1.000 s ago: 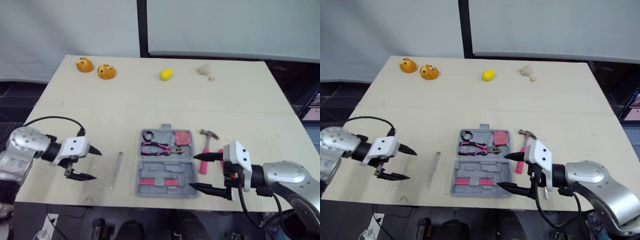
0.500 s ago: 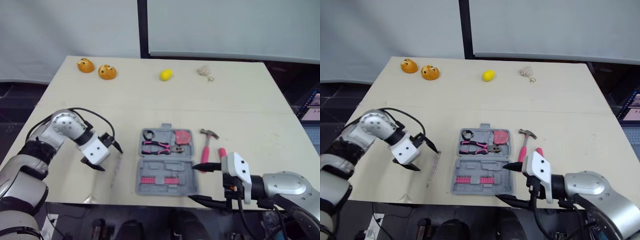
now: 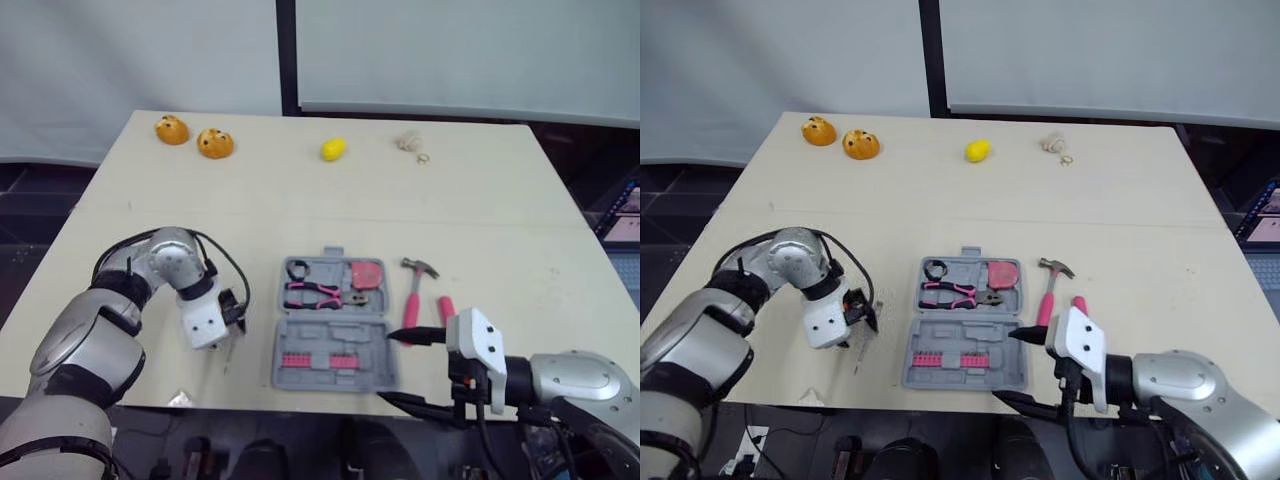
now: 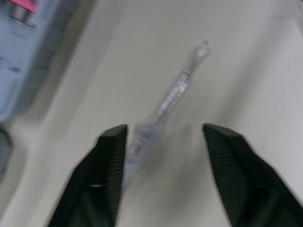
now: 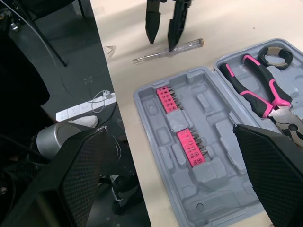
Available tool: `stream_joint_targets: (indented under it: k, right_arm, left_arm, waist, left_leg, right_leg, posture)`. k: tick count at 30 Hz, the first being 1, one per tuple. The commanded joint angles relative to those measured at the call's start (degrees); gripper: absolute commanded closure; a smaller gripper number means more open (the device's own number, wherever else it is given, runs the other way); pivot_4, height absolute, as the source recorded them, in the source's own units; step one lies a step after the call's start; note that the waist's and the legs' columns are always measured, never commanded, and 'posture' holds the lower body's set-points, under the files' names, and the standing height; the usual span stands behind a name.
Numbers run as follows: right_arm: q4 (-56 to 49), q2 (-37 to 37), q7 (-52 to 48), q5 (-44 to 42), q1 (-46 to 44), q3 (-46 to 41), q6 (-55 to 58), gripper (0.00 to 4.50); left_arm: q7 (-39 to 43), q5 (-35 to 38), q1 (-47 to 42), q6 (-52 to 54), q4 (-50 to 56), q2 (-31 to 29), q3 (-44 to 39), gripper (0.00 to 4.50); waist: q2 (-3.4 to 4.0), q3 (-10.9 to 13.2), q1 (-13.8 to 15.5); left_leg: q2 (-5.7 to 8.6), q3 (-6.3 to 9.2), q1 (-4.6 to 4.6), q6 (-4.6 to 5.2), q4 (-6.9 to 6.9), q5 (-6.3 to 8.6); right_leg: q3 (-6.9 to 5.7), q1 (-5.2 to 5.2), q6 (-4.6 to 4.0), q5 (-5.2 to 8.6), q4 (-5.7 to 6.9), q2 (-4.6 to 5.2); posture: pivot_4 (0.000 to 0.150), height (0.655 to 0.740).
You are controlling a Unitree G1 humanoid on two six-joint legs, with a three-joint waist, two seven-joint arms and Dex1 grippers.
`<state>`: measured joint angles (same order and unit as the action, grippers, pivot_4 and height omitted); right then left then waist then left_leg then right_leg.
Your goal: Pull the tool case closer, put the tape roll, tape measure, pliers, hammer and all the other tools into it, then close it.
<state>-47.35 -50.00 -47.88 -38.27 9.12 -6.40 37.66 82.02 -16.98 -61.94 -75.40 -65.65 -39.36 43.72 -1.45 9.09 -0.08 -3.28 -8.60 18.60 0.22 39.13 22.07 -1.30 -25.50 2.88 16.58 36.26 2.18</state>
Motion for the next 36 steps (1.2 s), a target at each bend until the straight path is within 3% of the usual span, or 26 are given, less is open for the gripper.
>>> stream_joint_targets:
  k: [1, 2, 6, 10, 13, 16, 19, 23, 26, 30, 33, 36]
  right_arm:
    - [-3.3, 0.0, 1.5, -1.3, 0.9, -2.5, 0.0, 0.0]
    - [-3.5, 0.0, 1.7, -1.4, 1.1, -2.7, 0.1, 0.0]
    - [-3.9, 0.1, 2.3, -1.6, 1.4, -2.7, 0.1, 0.0]
    - [-3.5, 0.1, 2.1, -1.7, 0.7, -2.0, -0.2, 0.0]
    - [-2.5, 0.1, 1.6, -1.4, -0.1, -1.1, -0.7, 0.0]
    - [-1.0, -0.1, 0.2, -1.1, -1.6, 0.2, -1.3, 0.0]
    - [1.0, -0.1, -1.6, -0.6, -3.8, 1.8, -2.2, 0.0]
    - [4.4, 0.8, -3.3, 0.4, -7.5, 4.4, -3.6, 0.0]
    - [6.9, 1.3, -4.7, 1.3, -9.7, 6.2, -4.9, 0.0]
    - [8.6, 1.7, -5.8, 1.9, -11.4, 7.5, -5.6, 0.0]
    - [8.8, 1.9, -5.8, 2.3, -11.7, 7.8, -5.7, 0.0]
    - [7.3, 1.7, -4.7, 2.0, -10.4, 6.9, -5.3, 0.0]
  left_arm:
    - [-5.0, -5.8, -1.8, -0.6, -1.6, 0.7, -0.1, 4.05]
    - [-5.7, -6.5, -2.0, -0.6, -2.0, 0.9, -0.2, 4.44]
    - [-2.0, -2.4, -1.4, 0.0, -3.4, 0.9, -1.9, 4.44]
    - [8.6, 7.7, 0.6, 9.1, -1.6, -1.3, -7.3, 4.44]
    - [10.5, 14.7, 3.4, 22.7, 4.4, -5.2, -9.9, 4.44]
    - [10.5, 25.0, 10.3, 42.2, 19.3, -12.6, -10.9, 4.44]
    - [10.0, 30.1, 18.9, 61.2, 35.5, -20.2, -15.4, 4.44]
    - [2.1, 37.6, 30.7, 86.4, 54.7, -27.9, -22.6, 4.44]
    - [-1.7, 39.0, 38.3, 85.9, 63.7, -28.9, -29.9, 4.44]
    - [0.2, 34.1, 39.9, 78.2, 63.7, -28.6, -32.3, 4.44]
    - [3.3, 28.9, 36.1, 65.9, 57.3, -25.8, -30.5, 3.6]
    - [7.3, 22.8, 29.2, 48.3, 47.0, -20.8, -26.6, 2.28]
  waist:
    - [-0.01, 0.0, 0.0]
    - [-0.01, 0.0, 0.0]
    - [-0.02, 0.0, 0.0]
    - [-0.02, 0.0, -0.2]
    - [-0.02, 0.0, -0.3]
    - [-0.01, 0.0, -0.7]
    - [-0.01, 0.0, -1.4]
    - [-0.02, 0.0, -1.5]
    - [-0.01, 0.0, -1.3]
    - [-0.01, 0.0, -0.3]
    - [0.03, 0.1, 0.1]
    - [0.01, 0.0, 0.3]
  left_leg:
    - [0.01, 0.0, 0.0, 0.04, 0.0, 0.02]
    - [-0.01, 0.0, 0.0, 0.05, 0.0, 0.01]
    - [-0.21, 0.0, 0.03, 0.04, 0.02, -0.02]
    - [-0.21, -0.03, 0.01, 0.03, 0.03, -0.02]
    - [-0.26, -0.05, -0.02, 0.03, 0.03, -0.02]
    - [-0.33, -0.04, -0.05, 0.01, 0.03, -0.03]
    - [-0.38, -0.03, -0.09, -0.04, 0.03, -0.05]
    - [-0.34, -0.04, -0.12, -0.07, 0.04, -0.07]
    - [-0.33, -0.07, -0.15, -0.09, 0.04, -0.08]
    - [-0.28, -0.12, -0.17, -0.13, 0.04, -0.1]
    - [-0.24, -0.24, -0.21, -0.15, 0.03, -0.09]
    - [-0.13, -0.56, -0.2, -0.15, 0.03, -0.09]
  right_leg:
    - [0.0, 0.0, 0.01, -0.01, 0.0, 0.02]
    - [0.01, 0.0, 0.02, -0.01, 0.0, 0.04]
    - [-0.05, 0.0, 0.05, -0.03, -0.02, 0.07]
    - [-0.09, 0.0, 0.05, -0.03, 0.01, -0.02]
    - [0.01, 0.0, 0.05, -0.03, 0.04, -0.23]
    - [0.12, 0.0, 0.03, -0.02, 0.09, -0.28]
    - [0.11, 0.0, -0.04, 0.03, 0.22, 0.08]
    - [0.14, 0.0, -0.06, 0.04, 0.26, 0.09]
    - [0.16, 0.0, -0.07, 0.05, 0.27, 0.11]
    - [0.15, 0.01, -0.07, 0.05, 0.26, 0.11]
    - [0.11, 0.0, -0.09, 0.06, 0.25, -0.08]
    - [0.05, 0.0, -0.09, 0.06, 0.24, -0.26]
  posture:
    - [0.15, 0.737]
    - [0.15, 0.737]
    - [0.15, 0.737]
    - [0.15, 0.737]
    - [0.15, 0.737]
    - [0.15, 0.737]
    - [0.15, 0.737]
    - [0.15, 0.737]
    - [0.15, 0.737]
    - [0.15, 0.737]
    - [0.15, 0.737]
    - [0.15, 0.737]
